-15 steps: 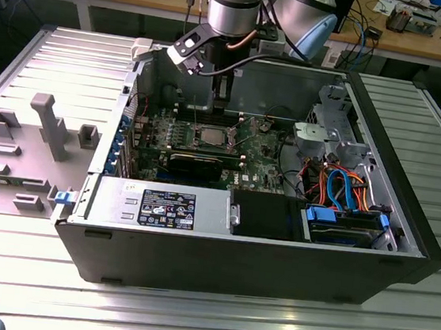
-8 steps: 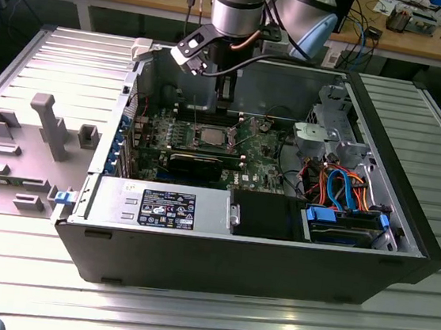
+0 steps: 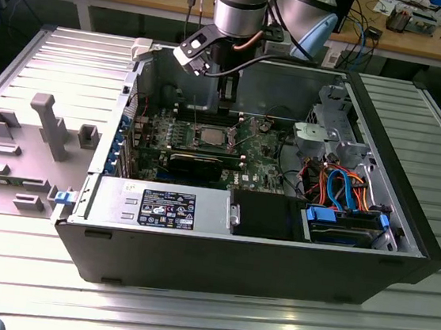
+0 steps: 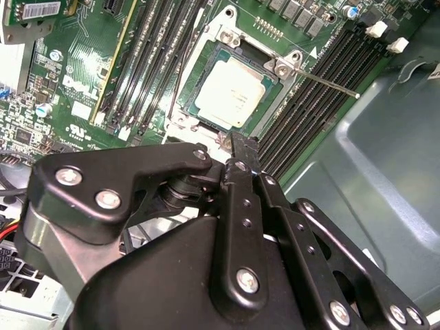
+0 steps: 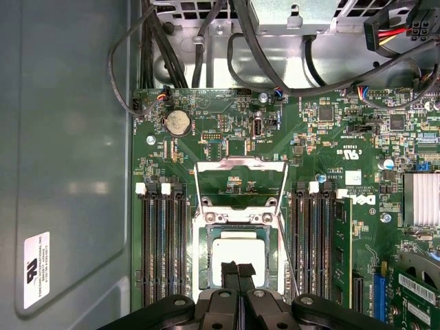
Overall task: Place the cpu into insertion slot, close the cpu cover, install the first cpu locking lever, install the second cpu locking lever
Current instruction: 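Close the cpu cover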
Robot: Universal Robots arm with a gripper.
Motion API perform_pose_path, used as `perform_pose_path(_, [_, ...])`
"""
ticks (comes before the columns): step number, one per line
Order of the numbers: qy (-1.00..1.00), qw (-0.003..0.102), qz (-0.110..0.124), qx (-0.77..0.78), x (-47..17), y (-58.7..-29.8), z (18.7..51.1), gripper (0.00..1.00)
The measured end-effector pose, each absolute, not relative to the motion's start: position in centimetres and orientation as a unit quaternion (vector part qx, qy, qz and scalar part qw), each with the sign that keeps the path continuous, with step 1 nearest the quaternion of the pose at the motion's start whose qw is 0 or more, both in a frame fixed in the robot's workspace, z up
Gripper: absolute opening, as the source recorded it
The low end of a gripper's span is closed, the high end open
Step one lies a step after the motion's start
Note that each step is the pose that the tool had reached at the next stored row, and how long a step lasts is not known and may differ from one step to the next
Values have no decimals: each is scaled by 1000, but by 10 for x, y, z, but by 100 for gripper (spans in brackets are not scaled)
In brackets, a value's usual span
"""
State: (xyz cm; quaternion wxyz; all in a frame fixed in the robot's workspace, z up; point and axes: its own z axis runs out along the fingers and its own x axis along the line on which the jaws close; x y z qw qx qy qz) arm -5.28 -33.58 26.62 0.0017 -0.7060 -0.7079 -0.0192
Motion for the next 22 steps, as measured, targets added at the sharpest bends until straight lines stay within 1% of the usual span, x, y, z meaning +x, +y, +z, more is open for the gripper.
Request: perform_pose_path(22, [-708, 2, -19, -706, -45, -336, 266, 11])
